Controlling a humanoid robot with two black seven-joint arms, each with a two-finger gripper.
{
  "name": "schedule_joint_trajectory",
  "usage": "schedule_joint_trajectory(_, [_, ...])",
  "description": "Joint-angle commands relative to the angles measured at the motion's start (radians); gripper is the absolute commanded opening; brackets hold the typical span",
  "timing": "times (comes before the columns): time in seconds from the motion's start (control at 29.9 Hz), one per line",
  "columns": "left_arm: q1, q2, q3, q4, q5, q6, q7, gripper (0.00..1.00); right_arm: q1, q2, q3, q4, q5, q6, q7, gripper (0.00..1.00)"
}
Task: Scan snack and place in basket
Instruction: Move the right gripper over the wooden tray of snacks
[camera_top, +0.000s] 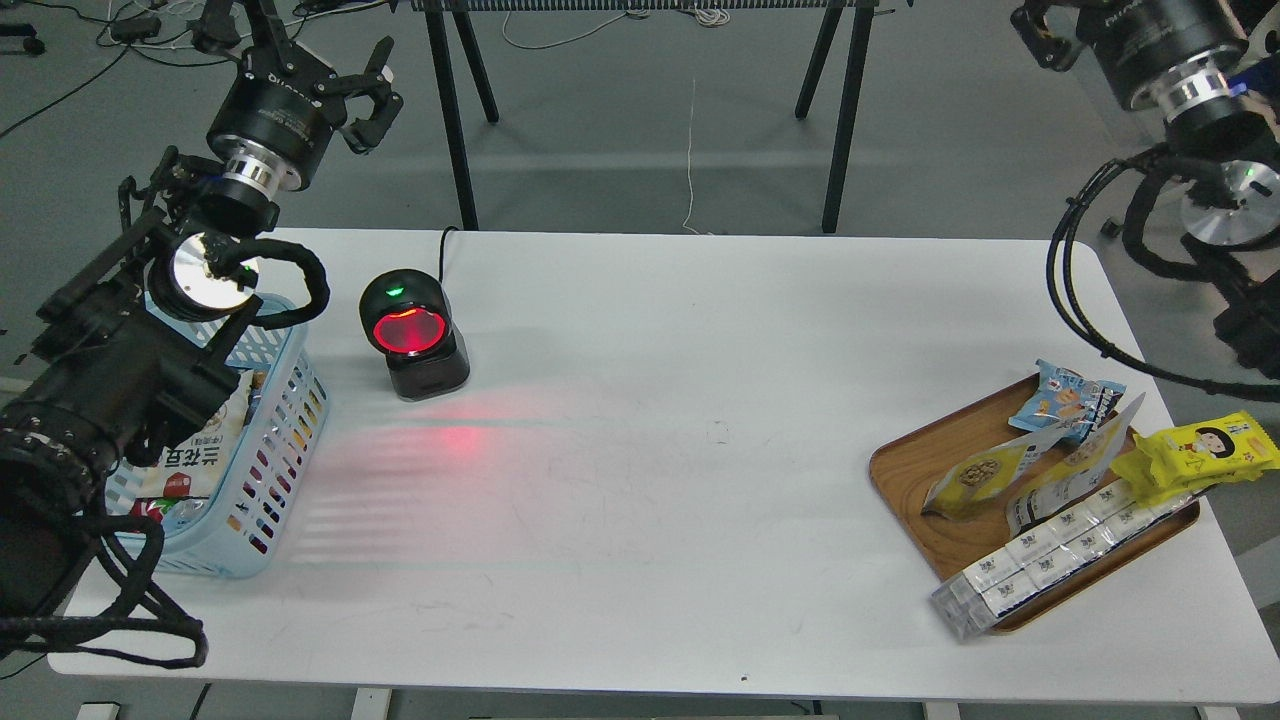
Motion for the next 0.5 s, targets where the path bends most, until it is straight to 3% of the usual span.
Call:
schedule_joint_trajectory(0.0, [0.0,-0.008,-0.003,-0.002,0.0,0.0,-0.007,1.0,0.156,-0.037,-0.213,0.05,-0.033,0.0,0.034,0.99])
schedule_joint_trajectory(0.1, [0.0,-0.008,-0.007,-0.004,0.0,0.0,-0.007,1.0,0.265,-0.073,-0.369,0.128,-0.119,0.0,0.07,0.99])
schedule_joint_trajectory(0.27, [0.0,0.0,-0.04,-0.005,-0.003,0.0,-0.008,1.0,0.442,-0.127,-0.577,0.312,-0.376,0.0,0.07,0.99])
schedule_joint_trajectory(0.47, [0.006,0.001,-0.044,-0.005,-0.002,0.0,-0.007,1.0,0.643,-0.066,-0.851,0.464,-0.623,-0.019,0.07,0.99])
